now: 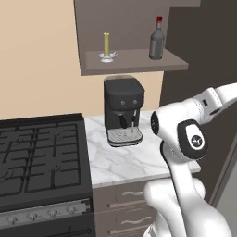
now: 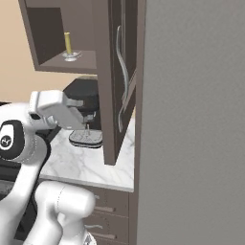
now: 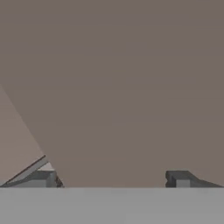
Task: Get the candle and the liquor from the cabinet and move them to the dining counter.
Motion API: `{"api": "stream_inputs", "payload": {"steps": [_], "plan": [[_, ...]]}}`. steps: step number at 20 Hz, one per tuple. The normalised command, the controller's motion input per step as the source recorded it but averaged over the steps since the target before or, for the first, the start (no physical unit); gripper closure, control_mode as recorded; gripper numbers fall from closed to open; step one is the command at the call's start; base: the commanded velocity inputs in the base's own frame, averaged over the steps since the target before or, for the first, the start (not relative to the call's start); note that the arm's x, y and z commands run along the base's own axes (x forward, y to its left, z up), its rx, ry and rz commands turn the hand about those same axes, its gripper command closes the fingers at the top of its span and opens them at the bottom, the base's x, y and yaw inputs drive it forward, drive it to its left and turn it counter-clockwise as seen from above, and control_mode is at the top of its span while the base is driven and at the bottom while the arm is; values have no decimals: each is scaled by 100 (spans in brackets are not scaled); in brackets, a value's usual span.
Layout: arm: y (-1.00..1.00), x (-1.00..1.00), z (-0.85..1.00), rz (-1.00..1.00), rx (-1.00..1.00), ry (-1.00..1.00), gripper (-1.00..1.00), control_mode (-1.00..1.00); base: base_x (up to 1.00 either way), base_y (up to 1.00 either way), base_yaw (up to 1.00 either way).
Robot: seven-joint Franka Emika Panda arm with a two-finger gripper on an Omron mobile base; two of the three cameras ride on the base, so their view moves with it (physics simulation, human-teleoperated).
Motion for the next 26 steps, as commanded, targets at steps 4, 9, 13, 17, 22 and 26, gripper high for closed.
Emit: {"api": "stream_inputs", "payload": {"steps": [4,9,13,17,22,26], "plan": [[34,3,0,12,0,-20,-100,-100,0,0,0],[8,3,0,20,1,-21,-100,-100,0,0,0],[5,10,0,23,1,-16,-100,-100,0,0,0],[5,14,4,19,3,-13,-100,-100,0,0,0],[8,28,16,15,3,-5,-100,-100,0,0,0],[9,41,20,14,2,0,-100,-100,0,0,0]]}}
